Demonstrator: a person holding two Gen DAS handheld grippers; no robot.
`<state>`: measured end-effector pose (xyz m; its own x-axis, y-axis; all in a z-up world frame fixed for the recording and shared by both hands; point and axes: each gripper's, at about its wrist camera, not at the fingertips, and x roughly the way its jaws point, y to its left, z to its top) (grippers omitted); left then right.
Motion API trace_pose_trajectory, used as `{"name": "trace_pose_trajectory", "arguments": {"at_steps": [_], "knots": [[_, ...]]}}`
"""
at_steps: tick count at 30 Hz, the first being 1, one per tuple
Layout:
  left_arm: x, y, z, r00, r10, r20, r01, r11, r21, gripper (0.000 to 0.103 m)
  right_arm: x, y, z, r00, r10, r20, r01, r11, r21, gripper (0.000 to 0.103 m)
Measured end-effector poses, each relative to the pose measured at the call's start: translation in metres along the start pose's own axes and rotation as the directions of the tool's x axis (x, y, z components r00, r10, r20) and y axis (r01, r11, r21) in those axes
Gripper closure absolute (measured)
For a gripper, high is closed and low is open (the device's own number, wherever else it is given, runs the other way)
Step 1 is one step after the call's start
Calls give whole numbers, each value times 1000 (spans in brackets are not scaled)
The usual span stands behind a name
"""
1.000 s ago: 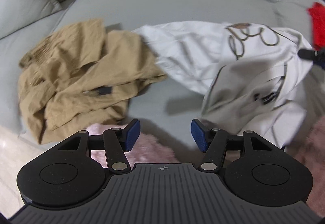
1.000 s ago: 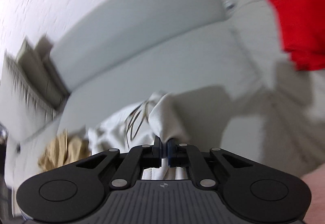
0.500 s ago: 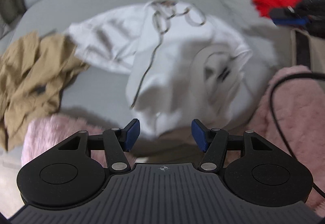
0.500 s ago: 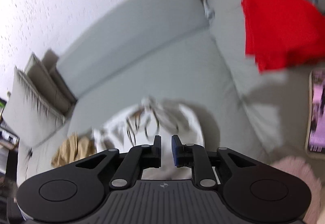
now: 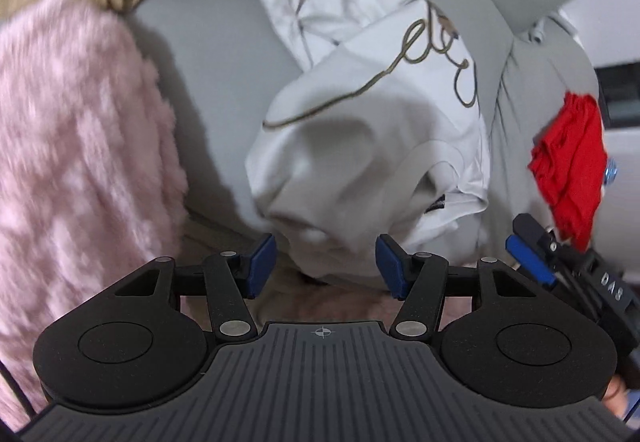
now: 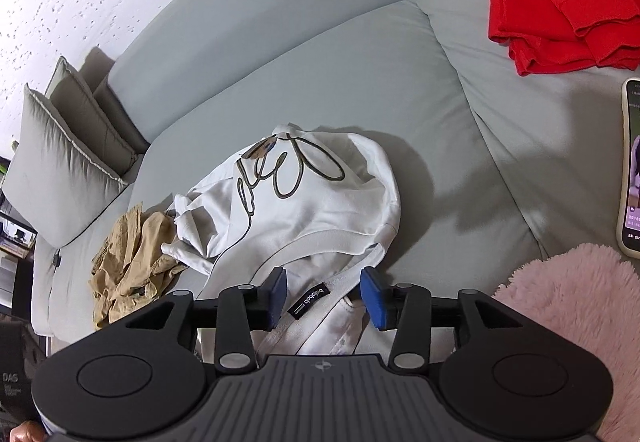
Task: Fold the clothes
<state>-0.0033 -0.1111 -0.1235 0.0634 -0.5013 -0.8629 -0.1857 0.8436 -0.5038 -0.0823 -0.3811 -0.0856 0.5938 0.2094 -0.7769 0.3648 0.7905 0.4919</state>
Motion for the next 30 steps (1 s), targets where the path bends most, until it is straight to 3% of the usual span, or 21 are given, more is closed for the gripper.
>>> {"name": "trace_pose_trajectory", "arguments": {"at_steps": [4, 7, 14, 21, 24, 26, 30], "knots": [[1, 9, -1, 992, -129, 0, 128, 986, -110, 45, 3, -2, -2, 1000, -7, 6, 7, 1000, -10, 58], [0, 11, 1, 985, -170, 2, 169, 976, -139, 53, 4, -3, -4, 1000, -17, 8, 17, 1000, -12, 60], [20, 22, 7, 987, -161, 26, 162, 964, -210, 55, 10, -2, -7, 1000, -29, 3, 29, 999, -24, 62], [33, 23, 14, 985, -156, 75, 167, 968, -185, 58, 19, -11, -4, 998, -62, 34, 62, 998, -17, 69], [32, 24, 17, 978, -186, 95, 200, 965, -170, 75, 26, -26, 6, 994, -84, 70, 82, 996, 27, 68], [34, 24, 20, 974, -207, 95, 220, 962, -164, 97, 36, -42, 18, 995, -68, 67, 60, 992, 108, 63], [32, 22, 25, 970, -216, 113, 231, 963, -142, 101, 65, -66, 36, 1000, -15, 8, 12, 972, 236, 53]]}}
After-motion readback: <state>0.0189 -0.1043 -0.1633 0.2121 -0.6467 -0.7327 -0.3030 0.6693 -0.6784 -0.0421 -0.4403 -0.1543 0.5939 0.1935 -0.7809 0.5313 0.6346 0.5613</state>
